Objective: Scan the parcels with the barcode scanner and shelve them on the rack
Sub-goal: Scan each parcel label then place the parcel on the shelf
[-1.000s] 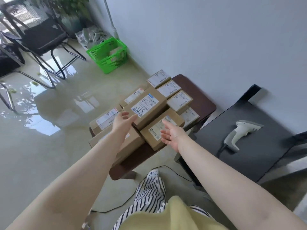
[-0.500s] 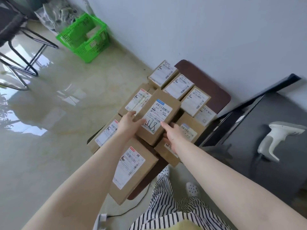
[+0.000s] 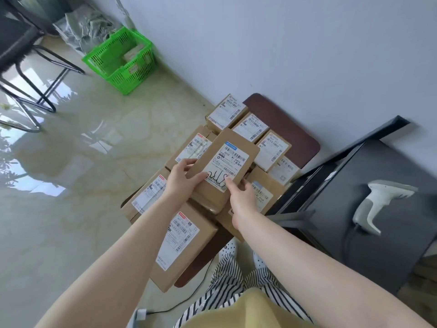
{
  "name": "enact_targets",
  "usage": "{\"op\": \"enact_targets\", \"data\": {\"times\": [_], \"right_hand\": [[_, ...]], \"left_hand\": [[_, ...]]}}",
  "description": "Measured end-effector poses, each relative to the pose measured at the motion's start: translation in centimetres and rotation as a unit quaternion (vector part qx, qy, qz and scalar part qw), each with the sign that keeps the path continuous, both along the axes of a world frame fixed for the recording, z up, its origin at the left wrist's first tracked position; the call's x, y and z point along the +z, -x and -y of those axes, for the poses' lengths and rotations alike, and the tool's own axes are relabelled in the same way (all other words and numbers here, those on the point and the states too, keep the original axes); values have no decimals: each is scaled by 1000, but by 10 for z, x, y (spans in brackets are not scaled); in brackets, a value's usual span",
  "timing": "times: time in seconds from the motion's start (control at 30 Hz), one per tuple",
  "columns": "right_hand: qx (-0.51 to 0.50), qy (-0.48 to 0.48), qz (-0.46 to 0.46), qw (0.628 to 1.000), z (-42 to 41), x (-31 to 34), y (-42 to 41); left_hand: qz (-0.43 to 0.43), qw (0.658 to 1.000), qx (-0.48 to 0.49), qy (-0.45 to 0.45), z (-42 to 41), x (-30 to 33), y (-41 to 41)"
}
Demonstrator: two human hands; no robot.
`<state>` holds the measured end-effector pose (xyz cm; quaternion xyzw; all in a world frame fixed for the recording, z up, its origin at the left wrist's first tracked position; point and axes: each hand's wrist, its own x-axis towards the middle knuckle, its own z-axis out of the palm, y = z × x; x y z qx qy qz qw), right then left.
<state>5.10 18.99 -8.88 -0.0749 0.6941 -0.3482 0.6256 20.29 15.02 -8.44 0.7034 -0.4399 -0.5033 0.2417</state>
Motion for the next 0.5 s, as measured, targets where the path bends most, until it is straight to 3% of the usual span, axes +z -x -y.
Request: {"op": "enact_targets", "data": {"times": [0.13, 0.3, 0.5], "right_hand": [[-15, 87, 35, 996, -6, 18, 6], [50, 187, 39, 980, -3, 36, 32], [83, 187, 85, 975, -6, 52, 79]], "left_hand": [[-36, 998, 44, 28, -14, 21, 11], [-84, 991, 88, 47, -28, 43, 31], [-80, 992, 74, 66, -29, 66, 65]]}}
